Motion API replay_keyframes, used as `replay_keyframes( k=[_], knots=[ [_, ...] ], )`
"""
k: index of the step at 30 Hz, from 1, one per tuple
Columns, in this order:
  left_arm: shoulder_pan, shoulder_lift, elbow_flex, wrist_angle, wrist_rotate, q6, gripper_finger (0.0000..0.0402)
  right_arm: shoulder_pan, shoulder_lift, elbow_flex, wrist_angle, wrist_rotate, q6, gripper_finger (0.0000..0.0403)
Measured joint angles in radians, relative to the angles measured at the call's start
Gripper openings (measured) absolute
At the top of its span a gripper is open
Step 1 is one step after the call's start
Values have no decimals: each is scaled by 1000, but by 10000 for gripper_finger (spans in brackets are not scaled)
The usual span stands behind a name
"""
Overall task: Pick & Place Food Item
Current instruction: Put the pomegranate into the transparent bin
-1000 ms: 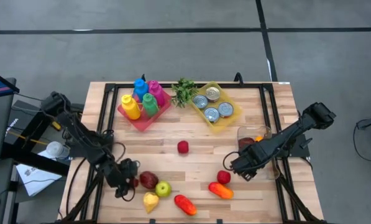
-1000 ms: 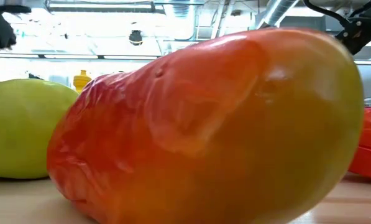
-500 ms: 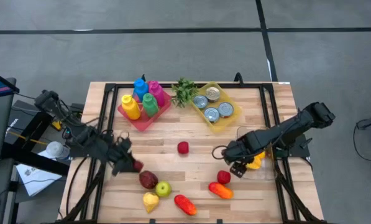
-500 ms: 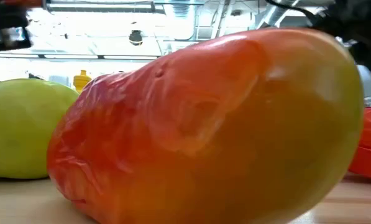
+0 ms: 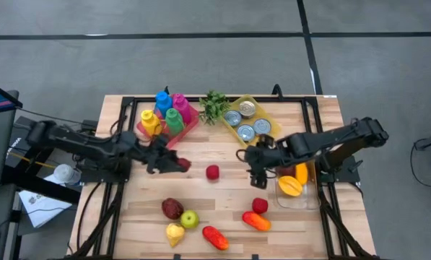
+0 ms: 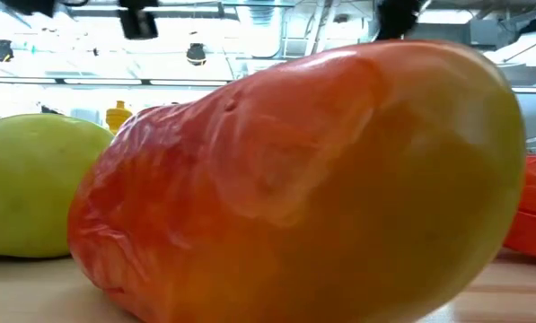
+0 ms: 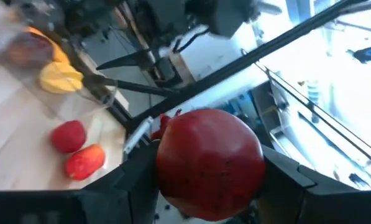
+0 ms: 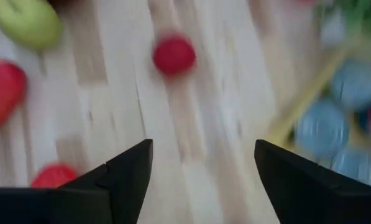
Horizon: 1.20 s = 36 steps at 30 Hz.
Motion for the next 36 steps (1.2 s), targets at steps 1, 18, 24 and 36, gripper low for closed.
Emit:
replay_keyframes(
  k=[1, 18, 24, 36],
  knots=[
    [28, 40, 26, 16, 55, -1, 200, -11, 0, 10, 39, 6, -43, 276],
    [221, 548, 488, 70, 501, 82, 207, -80, 0, 43, 435, -2, -368, 276],
    [212, 574, 511, 68, 536, 32, 217, -74, -17, 66, 439, -1, -396, 276],
    [232, 572, 511, 239, 341, -31, 218, -18, -61, 188, 427, 1, -445, 276]
  ],
)
